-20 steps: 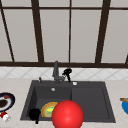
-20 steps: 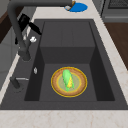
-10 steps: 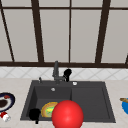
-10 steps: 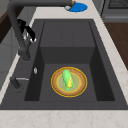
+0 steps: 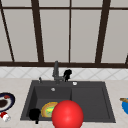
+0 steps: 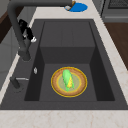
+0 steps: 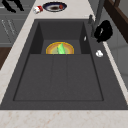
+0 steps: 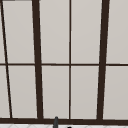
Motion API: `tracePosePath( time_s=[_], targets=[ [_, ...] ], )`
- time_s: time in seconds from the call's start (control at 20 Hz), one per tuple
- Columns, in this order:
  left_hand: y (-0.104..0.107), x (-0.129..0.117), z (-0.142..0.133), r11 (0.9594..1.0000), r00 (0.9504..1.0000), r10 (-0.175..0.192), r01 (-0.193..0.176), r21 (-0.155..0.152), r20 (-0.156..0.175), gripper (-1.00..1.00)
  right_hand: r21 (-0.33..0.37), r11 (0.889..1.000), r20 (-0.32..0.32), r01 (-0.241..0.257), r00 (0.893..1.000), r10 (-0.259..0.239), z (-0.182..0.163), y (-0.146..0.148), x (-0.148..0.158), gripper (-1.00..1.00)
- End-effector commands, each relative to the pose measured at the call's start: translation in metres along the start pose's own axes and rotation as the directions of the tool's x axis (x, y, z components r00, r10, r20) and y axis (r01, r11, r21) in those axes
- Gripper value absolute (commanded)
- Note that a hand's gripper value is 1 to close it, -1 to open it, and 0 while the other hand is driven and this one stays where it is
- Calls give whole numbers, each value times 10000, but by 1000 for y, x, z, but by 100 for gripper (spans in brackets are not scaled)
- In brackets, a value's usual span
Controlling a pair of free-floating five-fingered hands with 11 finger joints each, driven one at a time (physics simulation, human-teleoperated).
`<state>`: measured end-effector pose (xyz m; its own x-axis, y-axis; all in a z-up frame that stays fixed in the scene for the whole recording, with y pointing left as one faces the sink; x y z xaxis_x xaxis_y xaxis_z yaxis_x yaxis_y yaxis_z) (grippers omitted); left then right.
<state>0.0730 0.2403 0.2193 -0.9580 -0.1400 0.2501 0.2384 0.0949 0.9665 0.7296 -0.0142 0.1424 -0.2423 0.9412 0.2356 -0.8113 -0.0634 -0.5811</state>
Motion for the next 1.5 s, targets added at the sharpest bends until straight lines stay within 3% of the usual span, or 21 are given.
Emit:
tracePosePath(
  time_s=[0.0, 0.35, 0.95, 1.45],
  targets=[
    [0, 0, 0, 10000, 10000, 0, 0, 0, 0, 0, 677, 9975, 5, 212, 9998, -213, 0, -20, 10, 100],
    [0, 0, 0, 10000, 10000, 0, 0, 0, 0, 0, 69, 9994, -936, -326, 9951, 331, 6, -25, 24, 100],
    [0, 0, 0, 10000, 10000, 0, 0, 0, 0, 0, -188, 9984, -1720, -527, 9839, 487, 9, -23, 39, 100],
    [0, 0, 0, 10000, 10000, 0, 0, 0, 0, 0, -1252, 9838, -2784, -1286, 9563, 896, 19, -23, 54, 100]
  ],
)
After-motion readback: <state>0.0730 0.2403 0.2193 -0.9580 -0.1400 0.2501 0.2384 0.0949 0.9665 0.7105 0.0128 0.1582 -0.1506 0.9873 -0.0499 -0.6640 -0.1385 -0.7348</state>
